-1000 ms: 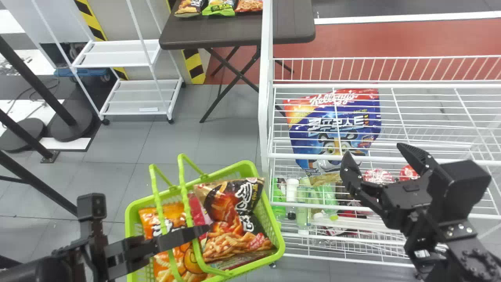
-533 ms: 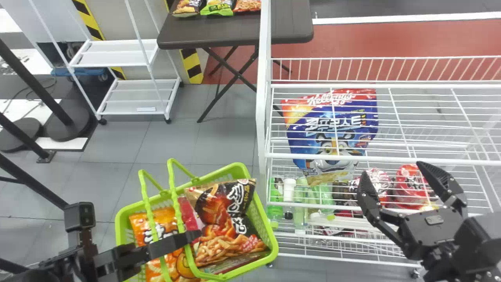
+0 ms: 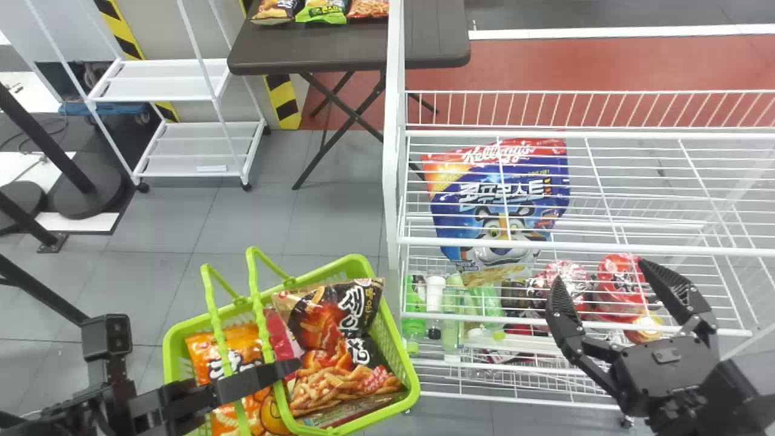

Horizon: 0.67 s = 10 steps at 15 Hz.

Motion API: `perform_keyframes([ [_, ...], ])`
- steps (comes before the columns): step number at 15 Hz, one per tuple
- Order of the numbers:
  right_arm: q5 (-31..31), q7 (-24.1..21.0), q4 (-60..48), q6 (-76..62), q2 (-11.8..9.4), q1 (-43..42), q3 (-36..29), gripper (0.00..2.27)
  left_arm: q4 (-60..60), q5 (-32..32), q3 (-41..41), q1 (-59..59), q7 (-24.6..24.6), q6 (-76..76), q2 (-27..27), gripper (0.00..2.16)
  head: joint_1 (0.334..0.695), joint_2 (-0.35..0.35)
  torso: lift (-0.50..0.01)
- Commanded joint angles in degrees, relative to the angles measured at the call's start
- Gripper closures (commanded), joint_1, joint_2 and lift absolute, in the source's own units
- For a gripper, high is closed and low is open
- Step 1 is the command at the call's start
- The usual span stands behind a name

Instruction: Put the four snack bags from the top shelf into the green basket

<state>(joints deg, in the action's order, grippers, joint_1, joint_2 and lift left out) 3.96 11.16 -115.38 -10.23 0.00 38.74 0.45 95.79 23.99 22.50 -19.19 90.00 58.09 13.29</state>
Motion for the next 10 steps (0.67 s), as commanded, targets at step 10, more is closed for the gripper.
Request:
perform_keyframes([
  [10, 0.0, 0.0, 0.1, -0.2, 0.1, 0.2, 0.1, 0.03, 0.6, 0.1, 0.7, -0.9, 0.6, 0.2, 0.0, 2.15, 0.695, 0.074, 0.000],
])
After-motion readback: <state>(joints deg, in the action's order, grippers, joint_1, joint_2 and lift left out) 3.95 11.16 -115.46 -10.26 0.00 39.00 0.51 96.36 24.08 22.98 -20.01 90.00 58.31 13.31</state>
